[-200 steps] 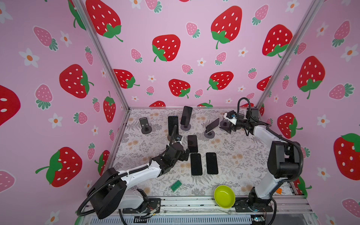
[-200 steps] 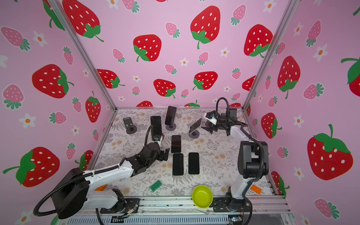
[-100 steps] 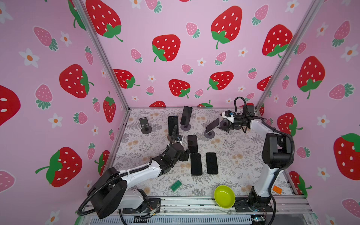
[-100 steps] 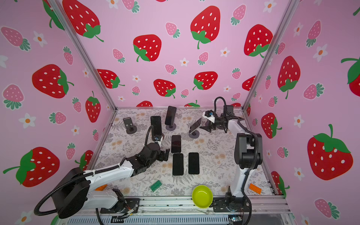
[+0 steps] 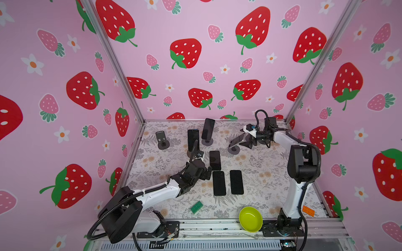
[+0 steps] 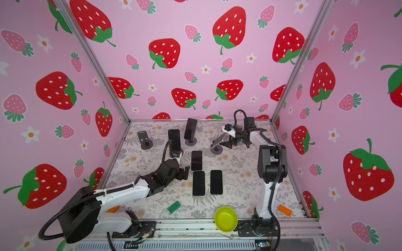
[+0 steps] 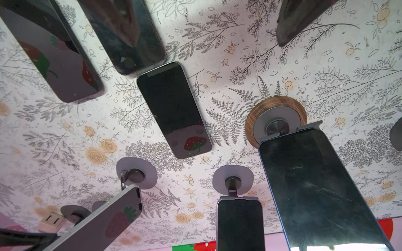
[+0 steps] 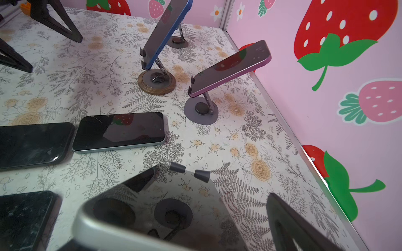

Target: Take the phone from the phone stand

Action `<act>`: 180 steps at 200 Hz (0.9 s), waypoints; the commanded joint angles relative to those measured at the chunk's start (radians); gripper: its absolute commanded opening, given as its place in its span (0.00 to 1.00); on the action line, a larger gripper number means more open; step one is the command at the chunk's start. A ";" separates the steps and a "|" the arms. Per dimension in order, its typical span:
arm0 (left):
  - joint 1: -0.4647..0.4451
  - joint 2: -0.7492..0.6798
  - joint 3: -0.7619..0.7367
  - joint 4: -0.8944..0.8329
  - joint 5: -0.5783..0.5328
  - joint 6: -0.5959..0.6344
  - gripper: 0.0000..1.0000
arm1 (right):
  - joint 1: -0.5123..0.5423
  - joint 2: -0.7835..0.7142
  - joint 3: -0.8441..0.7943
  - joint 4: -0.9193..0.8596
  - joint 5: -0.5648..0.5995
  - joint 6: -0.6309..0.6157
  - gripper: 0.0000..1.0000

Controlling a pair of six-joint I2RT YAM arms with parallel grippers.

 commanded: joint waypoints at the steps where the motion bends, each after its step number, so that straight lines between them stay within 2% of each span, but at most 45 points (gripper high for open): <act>1: 0.002 -0.005 0.018 0.014 -0.007 -0.004 1.00 | 0.011 0.016 0.021 -0.064 -0.047 -0.036 0.97; 38: 0.001 -0.009 0.017 0.015 -0.004 -0.004 0.99 | 0.010 0.003 -0.007 -0.034 -0.054 -0.005 0.96; 59: 0.002 -0.008 0.018 0.014 -0.002 -0.005 1.00 | 0.011 -0.033 -0.059 0.061 -0.015 0.071 0.96; 69: 0.003 -0.009 0.018 0.012 -0.001 -0.005 1.00 | 0.010 -0.066 -0.104 0.164 0.024 0.171 1.00; 81: 0.001 -0.011 0.018 0.014 -0.001 -0.005 1.00 | 0.010 -0.121 -0.177 0.321 0.068 0.323 1.00; 108: 0.001 -0.010 0.018 0.014 0.002 -0.007 1.00 | 0.011 -0.249 -0.366 0.631 0.104 0.537 1.00; 120: 0.001 -0.009 0.017 0.017 0.005 -0.009 1.00 | 0.012 -0.272 -0.400 0.669 0.142 0.584 1.00; 180: 0.001 -0.011 0.017 0.020 0.019 -0.015 0.99 | 0.029 -0.305 -0.486 0.698 0.229 0.638 1.00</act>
